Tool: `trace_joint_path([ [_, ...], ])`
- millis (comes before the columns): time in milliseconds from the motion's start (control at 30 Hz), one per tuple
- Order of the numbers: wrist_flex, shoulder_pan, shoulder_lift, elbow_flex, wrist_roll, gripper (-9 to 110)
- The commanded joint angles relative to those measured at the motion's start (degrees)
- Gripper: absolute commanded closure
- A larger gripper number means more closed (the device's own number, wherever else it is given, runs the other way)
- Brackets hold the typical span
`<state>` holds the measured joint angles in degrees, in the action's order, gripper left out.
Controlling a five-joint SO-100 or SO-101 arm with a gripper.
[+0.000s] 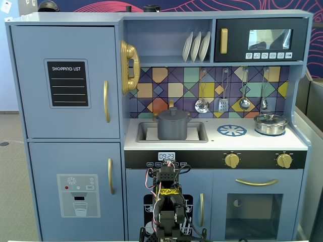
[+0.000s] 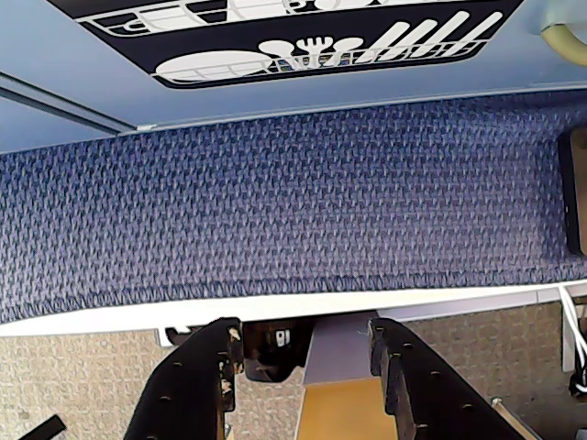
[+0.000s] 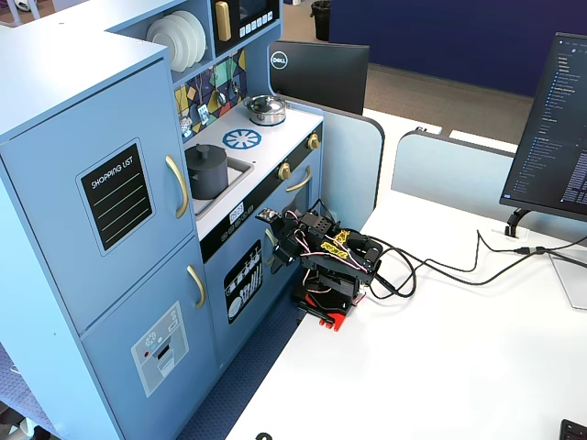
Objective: Take off the lid from the gray recipient and place it on the counter
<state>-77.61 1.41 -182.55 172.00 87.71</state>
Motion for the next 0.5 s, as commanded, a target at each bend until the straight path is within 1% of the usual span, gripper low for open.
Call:
trace_joint_path([
  [0,-10.0,-1.9,0.4,0.0,-1.1,101],
  [300,-10.0,-1.8,0.4,0.0,-1.0,101],
  [400,-7.2,-1.1,0.4,-0.1,-5.7,101],
  [467,-4.4,-1.5,0.4,-2.2,-6.3,101],
])
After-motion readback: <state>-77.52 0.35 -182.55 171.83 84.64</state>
